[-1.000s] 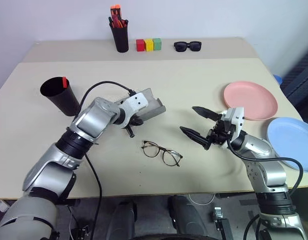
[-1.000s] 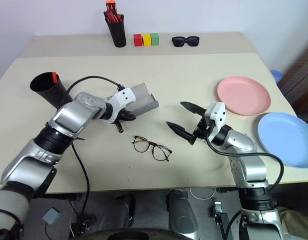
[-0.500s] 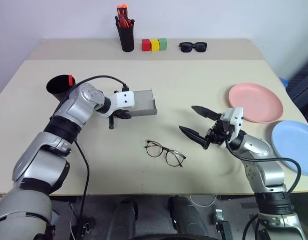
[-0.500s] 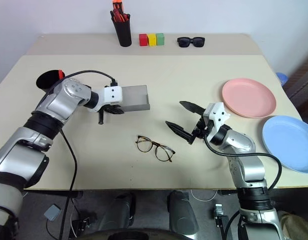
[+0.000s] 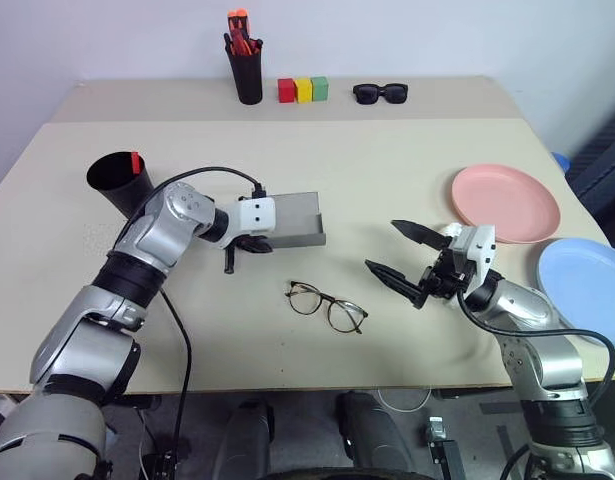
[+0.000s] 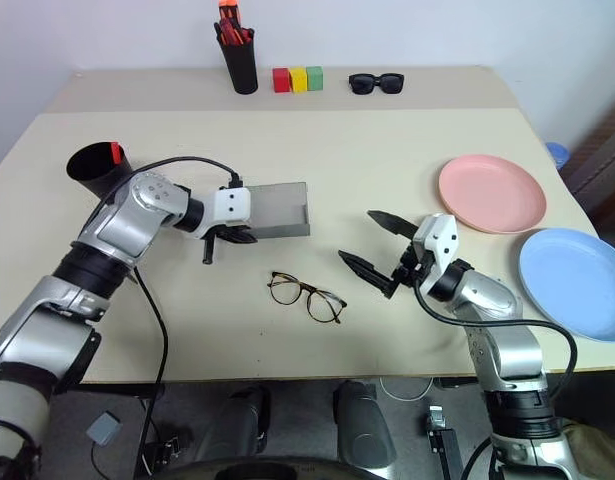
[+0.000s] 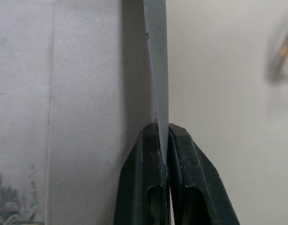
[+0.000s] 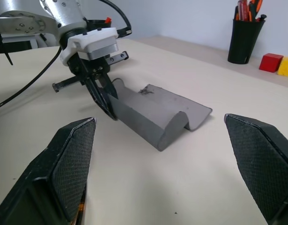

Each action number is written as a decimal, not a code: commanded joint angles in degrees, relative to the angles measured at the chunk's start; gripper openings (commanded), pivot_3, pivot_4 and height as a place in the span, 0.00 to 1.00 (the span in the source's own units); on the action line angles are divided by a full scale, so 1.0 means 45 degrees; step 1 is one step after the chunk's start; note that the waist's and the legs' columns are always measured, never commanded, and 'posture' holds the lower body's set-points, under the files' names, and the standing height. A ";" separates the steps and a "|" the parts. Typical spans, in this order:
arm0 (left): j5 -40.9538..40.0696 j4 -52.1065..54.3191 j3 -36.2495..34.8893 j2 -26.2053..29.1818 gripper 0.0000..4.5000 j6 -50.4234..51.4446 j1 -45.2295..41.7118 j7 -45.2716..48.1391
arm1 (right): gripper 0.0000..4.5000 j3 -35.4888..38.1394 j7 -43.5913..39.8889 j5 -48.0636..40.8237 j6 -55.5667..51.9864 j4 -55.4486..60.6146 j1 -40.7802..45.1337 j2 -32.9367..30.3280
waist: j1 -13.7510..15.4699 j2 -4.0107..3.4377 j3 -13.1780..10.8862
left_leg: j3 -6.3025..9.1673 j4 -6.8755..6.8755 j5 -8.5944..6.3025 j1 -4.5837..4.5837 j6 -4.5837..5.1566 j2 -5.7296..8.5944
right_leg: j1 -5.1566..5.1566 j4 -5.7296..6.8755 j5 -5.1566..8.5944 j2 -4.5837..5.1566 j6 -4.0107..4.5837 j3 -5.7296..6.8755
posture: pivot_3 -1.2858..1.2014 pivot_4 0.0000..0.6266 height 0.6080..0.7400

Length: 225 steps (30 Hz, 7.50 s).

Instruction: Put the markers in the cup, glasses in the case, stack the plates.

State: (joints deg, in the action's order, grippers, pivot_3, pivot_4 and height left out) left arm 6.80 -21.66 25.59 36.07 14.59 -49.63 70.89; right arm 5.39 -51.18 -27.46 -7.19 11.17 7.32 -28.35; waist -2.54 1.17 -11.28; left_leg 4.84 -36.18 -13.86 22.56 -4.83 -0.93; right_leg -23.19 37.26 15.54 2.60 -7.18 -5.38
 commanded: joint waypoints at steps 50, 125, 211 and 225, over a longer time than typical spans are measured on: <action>-0.6685 0.7923 -0.4642 0.2626 0.99 -0.0036 0.6918 0.1855 | 1.00 -0.4882 -0.4020 0.0530 -0.6234 -0.0649 0.4053 -0.2672 | 0.0003 0.0000 0.0001 | -0.0017 -0.0010 -0.0008 -0.0011 0.0015 -0.0004 | 0.0017 -0.0019 0.0002 0.0011 0.0005 -0.0008 | 0.52 0.24 1.00; -0.6050 0.9314 -0.6437 0.2902 1.00 -0.1853 1.1839 -0.1188 | 0.09 -0.6650 -0.5483 0.2108 -0.7463 -0.1575 0.6445 -0.1676 | -0.0020 -0.0005 -0.0001 | -0.0024 0.0010 -0.0009 -0.0016 0.0016 -0.0010 | -0.0005 -0.0016 0.0016 0.0007 0.0031 -0.0011 | 0.52 0.24 1.00; -0.5939 0.9883 -0.6450 0.2724 1.00 -0.1371 1.2172 -0.1849 | 0.32 -0.6716 -0.5044 0.2423 -0.7496 -0.1675 0.6350 -0.1174 | -0.0022 -0.0006 -0.0002 | -0.0025 0.0015 -0.0009 -0.0014 0.0016 -0.0010 | -0.0008 -0.0026 0.0022 0.0008 0.0042 -0.0011 | 0.52 0.24 1.00; -0.5994 1.0073 -0.6813 0.2810 1.00 -0.1398 1.2632 -0.2068 | 0.01 -0.7042 -0.5251 0.2522 -0.7290 -0.1910 0.6455 -0.1034 | -0.0038 0.0000 0.0004 | -0.0029 0.0017 -0.0010 -0.0024 0.0016 -0.0016 | -0.0003 -0.0027 0.0023 0.0005 0.0049 -0.0011 | 0.52 0.24 1.00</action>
State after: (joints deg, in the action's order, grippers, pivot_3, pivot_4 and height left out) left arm -19.41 21.75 -3.51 48.30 8.51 6.82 61.87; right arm -25.41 -75.17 -17.07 -40.63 3.04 35.97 -33.17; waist -2.72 1.17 -11.26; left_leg 4.71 -36.10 -13.90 22.45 -4.75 -1.00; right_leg -23.21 37.14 15.64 2.63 -6.96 -5.43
